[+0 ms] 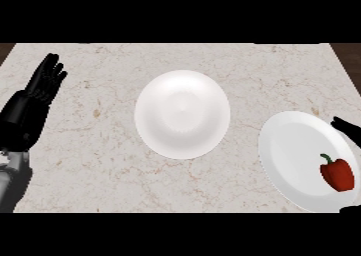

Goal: Pick the bell pepper from the plate and place it in the plate

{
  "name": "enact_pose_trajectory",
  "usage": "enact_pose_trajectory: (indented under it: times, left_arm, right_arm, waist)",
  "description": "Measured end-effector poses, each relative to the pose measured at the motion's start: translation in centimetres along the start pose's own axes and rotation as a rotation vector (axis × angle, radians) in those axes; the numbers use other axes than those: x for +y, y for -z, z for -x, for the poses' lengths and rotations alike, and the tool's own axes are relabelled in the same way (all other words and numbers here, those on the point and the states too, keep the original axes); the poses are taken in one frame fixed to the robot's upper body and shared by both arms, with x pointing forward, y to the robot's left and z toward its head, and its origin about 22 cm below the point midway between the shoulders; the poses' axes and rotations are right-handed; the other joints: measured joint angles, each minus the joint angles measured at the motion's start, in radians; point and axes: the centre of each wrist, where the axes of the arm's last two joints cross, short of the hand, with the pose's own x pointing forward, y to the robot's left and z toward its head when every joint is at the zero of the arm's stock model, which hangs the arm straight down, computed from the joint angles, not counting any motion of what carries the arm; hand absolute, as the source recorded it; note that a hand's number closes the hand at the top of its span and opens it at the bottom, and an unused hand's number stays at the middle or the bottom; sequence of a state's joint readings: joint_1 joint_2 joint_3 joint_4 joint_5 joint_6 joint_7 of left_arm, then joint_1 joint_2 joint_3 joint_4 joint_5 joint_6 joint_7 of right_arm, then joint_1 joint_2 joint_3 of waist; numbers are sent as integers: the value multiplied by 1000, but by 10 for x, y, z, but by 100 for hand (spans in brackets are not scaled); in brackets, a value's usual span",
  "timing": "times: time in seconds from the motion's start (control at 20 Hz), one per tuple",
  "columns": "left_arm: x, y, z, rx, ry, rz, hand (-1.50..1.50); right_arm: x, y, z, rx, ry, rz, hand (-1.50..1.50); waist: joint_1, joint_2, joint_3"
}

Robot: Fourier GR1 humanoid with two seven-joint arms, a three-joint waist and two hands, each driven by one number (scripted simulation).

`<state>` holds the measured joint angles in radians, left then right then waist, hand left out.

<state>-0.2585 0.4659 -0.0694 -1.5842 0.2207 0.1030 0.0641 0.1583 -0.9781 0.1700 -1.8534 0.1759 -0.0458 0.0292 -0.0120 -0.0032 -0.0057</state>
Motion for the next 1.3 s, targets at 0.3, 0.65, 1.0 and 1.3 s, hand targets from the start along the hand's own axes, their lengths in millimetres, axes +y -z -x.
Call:
enact_pose_trajectory:
  times: [0.3, 0.65, 1.0, 1.3]
  left_arm:
    - [-9, 0, -2, -6, -8, 21, 0]
    - [-1, 3, 0, -8, -8, 19, 0]
    - [-1, 2, 1, 3, -12, 21, 0]
    - [-6, -1, -2, 6, -13, 15, 0]
  right_arm:
    - [-22, 2, -24, 193, -157, -222, -150]
    - [-12, 15, -34, 307, -242, -306, -150]
    - [3, 32, -14, 409, -333, -318, -150]
    - [20, 38, 6, 469, -351, -339, -150]
  waist:
    - [15, 3, 2]
    - [16, 4, 5]
    - [17, 4, 6]
    - [14, 3, 6]
